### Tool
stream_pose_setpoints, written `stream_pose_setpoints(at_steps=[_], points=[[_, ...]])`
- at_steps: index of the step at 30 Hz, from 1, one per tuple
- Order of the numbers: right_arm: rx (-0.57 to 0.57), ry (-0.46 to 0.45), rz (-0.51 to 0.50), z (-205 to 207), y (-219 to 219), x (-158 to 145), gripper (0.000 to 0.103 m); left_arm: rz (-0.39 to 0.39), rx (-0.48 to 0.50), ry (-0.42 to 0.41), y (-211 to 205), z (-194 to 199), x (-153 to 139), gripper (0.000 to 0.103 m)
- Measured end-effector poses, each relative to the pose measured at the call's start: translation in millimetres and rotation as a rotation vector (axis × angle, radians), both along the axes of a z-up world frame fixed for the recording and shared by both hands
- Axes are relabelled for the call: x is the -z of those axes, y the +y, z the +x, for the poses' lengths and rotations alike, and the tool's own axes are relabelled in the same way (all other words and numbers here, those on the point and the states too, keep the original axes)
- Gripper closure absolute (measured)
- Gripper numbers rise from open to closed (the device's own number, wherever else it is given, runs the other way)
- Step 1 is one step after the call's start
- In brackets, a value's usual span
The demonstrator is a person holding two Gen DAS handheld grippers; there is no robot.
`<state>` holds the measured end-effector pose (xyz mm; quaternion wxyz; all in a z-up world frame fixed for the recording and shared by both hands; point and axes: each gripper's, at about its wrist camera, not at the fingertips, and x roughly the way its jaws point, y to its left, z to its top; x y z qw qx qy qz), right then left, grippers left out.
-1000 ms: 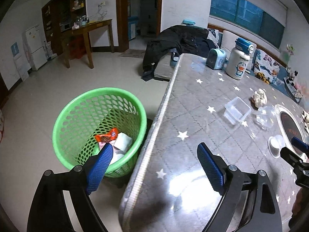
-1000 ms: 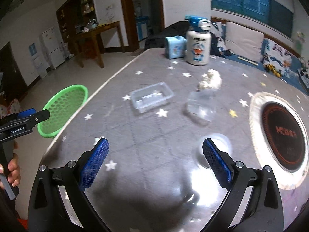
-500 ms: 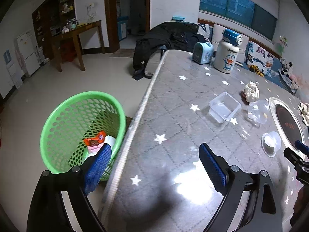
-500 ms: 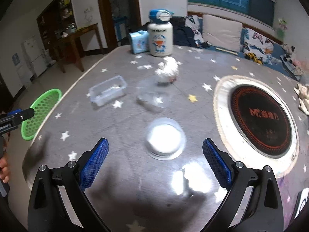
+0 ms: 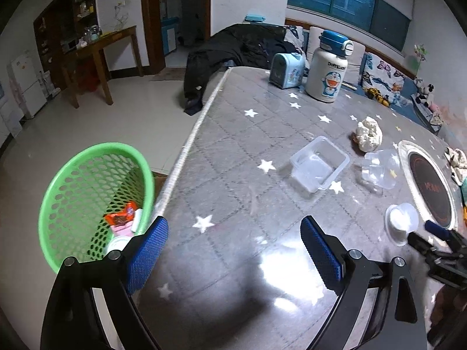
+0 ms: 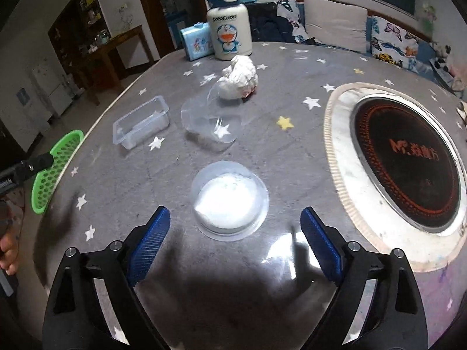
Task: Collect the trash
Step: 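Grasp the small clear cup with the right tool while the left tool grasps the rectangular container, then carry both to the green basket and release the container from the left tool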
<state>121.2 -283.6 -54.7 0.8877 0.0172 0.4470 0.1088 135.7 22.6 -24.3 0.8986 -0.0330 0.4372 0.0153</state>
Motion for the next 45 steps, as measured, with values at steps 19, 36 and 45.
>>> stream_pose_setpoints(at_steps=[19, 36, 45], points=[[-0.014, 0.024, -0.026, 14, 8, 7, 0.041, 0.06, 0.358, 0.089, -72, 89, 29, 0.013], [0.002, 0.037, -0.002, 5, 2, 0, 0.041, 0.057, 0.452, 0.1, -84, 119, 50, 0.043], [-0.055, 0.009, 0.022, -1, 29, -17, 0.041, 0.019, 0.333, 0.041, -33, 79, 21, 0.044]])
